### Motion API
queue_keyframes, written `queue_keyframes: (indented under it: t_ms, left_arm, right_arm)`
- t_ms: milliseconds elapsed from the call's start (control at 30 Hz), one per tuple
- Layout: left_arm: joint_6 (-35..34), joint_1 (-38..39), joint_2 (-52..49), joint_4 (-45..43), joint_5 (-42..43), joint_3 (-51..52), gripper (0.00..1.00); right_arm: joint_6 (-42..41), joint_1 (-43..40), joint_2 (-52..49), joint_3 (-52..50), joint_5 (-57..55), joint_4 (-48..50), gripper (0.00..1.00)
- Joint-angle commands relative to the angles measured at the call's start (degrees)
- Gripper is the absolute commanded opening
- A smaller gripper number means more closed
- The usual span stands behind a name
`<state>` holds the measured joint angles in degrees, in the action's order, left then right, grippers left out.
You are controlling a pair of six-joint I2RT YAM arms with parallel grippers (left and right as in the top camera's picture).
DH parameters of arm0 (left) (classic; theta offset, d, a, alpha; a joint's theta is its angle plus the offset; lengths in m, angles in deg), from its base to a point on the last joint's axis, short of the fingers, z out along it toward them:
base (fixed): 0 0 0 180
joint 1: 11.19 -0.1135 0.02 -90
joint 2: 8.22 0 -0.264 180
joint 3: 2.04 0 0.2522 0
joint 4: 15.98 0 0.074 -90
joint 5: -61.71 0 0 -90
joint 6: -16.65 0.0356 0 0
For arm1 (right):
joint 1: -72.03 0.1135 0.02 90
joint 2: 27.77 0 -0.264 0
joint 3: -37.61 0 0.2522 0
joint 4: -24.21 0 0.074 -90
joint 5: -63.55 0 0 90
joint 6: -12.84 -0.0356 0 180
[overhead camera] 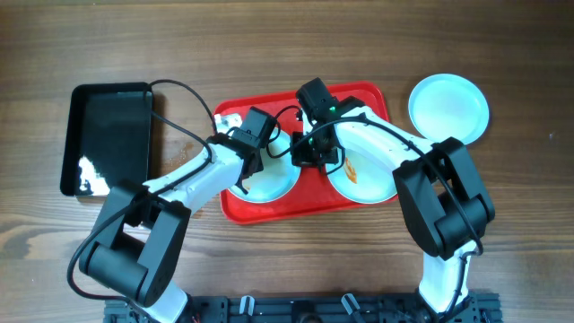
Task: Clean dirty plates on tray and stack at the side
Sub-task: 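Continue scrubbing the plate with the sponge while right gripper holds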
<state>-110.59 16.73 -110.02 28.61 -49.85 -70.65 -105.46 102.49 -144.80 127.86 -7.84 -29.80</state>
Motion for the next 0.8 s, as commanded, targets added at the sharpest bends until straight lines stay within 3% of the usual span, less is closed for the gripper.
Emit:
queue_keyframes:
  t_ms: [0,367,767]
  left_arm:
    - [-0.5,-0.8,-3.3,2.2,-8.3,3.1,0.04]
    - [-0.5,-0.8,-0.5,3.7,-17.0,2.6,0.04]
    - [-0.5,-0.8,10.0,2.9,-16.2,-0.4,0.04]
  right_arm:
    - [-0.3,-0.5,-1.9,-1.3,-3.6,-0.8,0.04]
    - [-0.3,-0.5,-1.9,-1.3,-3.6,-0.7,0.04]
    - [-0.4,-0.5,-1.9,-1.3,-3.6,-0.2,0.04]
